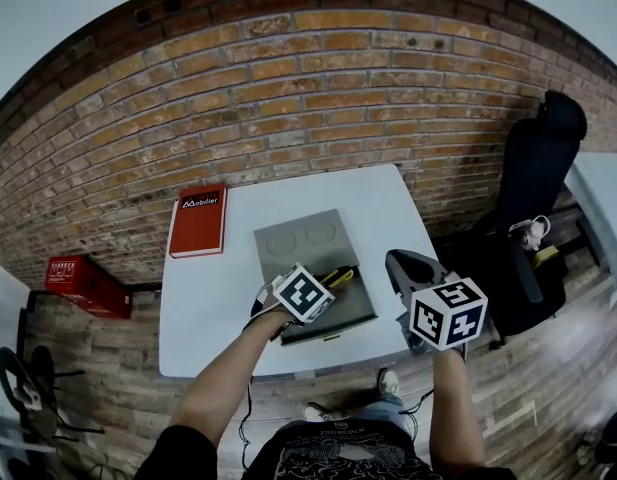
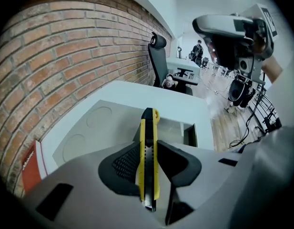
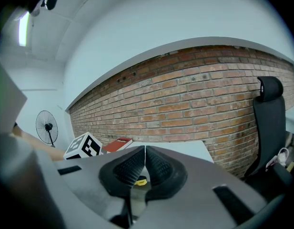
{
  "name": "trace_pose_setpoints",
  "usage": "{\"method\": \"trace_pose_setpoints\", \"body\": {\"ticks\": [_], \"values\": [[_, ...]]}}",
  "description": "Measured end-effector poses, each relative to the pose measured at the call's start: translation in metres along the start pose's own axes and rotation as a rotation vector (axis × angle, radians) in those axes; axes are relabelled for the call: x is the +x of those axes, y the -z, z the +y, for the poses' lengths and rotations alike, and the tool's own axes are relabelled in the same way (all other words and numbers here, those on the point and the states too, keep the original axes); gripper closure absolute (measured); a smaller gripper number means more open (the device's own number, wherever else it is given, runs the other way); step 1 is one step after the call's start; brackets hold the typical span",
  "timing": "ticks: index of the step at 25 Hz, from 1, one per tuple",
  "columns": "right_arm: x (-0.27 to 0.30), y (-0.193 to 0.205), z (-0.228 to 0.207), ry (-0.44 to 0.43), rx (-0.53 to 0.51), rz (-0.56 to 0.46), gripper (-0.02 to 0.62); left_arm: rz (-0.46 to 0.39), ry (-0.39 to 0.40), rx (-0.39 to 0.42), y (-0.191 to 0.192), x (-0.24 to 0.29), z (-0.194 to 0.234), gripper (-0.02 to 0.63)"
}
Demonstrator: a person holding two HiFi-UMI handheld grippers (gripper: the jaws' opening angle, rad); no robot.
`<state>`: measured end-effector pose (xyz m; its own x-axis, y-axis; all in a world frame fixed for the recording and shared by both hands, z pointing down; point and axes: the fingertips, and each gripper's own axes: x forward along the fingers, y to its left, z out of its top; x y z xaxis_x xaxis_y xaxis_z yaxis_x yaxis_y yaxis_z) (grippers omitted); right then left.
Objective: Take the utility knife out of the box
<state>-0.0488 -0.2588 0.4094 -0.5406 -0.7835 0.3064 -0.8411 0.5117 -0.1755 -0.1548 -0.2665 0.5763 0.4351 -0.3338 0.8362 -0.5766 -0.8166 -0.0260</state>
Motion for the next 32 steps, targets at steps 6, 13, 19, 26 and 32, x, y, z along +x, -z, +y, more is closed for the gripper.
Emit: {"method": "trace_pose_setpoints", "body": {"ticks": [6,13,19,26,32], "values": [[0.003,-0.005,0.004,-0.005,-0.016,-0.001,0.574,-0.066,-0.074,0.019,-0.021,-0.023,0.015,0.479],[0.007,-0.014,0.009,-0.013,-0.026,-0.016,0.574,-0.173,-0.115,-0.04,-0.041,-0.054,0.03,0.477],[0.007,-0.026,0.011,-0.012,-0.057,-0.036,0.575,-0.27,-0.177,-0.092,-0.054,-0.086,0.052,0.477],[0.004,-0.045,0.016,-0.013,-0.085,-0.069,0.575,-0.353,-0.252,-0.121,-0.06,-0.125,0.07,0.477],[0.004,-0.056,0.026,-0.03,-0.11,-0.092,0.575,-0.46,-0.322,-0.174,-0.064,-0.162,0.082,0.477]]}}
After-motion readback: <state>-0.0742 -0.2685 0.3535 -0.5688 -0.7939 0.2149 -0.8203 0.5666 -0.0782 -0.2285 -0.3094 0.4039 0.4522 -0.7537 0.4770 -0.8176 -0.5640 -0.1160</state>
